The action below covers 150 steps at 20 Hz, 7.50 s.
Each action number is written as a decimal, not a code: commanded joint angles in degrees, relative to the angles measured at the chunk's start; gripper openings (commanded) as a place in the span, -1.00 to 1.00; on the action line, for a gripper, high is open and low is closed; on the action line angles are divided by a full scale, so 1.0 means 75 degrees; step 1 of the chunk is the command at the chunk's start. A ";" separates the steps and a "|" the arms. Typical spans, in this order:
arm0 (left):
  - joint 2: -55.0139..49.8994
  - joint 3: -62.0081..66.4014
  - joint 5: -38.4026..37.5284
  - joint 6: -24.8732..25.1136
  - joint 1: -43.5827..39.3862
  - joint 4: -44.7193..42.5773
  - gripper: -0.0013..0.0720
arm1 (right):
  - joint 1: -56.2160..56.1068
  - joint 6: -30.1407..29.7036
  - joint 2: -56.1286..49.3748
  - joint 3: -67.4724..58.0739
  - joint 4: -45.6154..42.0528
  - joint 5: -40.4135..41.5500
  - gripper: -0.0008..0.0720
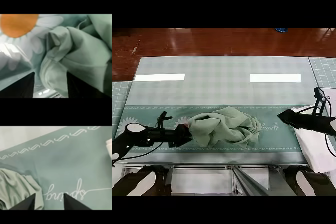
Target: Fold the shirts.
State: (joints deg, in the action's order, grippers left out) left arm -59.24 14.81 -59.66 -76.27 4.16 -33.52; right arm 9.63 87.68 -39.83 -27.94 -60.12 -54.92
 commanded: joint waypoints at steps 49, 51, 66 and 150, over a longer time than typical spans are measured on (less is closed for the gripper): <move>0.3628 1.1631 -0.1827 -0.1017 0.2806 -0.3107 -0.92 | -0.1244 0.0009 0.1134 -1.0430 -0.3072 -0.4299 -0.92; 0.3829 1.1631 -0.1955 -0.1075 0.2235 -0.4004 -0.92 | -0.1244 0.0201 0.1355 -1.0162 -0.3287 -0.5085 -0.92; 0.0405 0.7265 -0.0425 -0.1367 0.1259 -0.3302 -0.92 | -0.1244 0.0140 0.0067 -0.1384 -0.1172 -0.0726 -0.92; 0.3800 1.3292 -0.1684 -0.0618 0.1367 -0.4456 -0.92 | 0.0090 -0.0807 0.1550 -1.0343 -0.0676 -0.3459 -0.92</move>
State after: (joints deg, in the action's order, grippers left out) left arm -34.41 113.34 -69.73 -78.50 20.71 -54.72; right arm 10.37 80.55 -31.05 -105.12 -62.39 -76.77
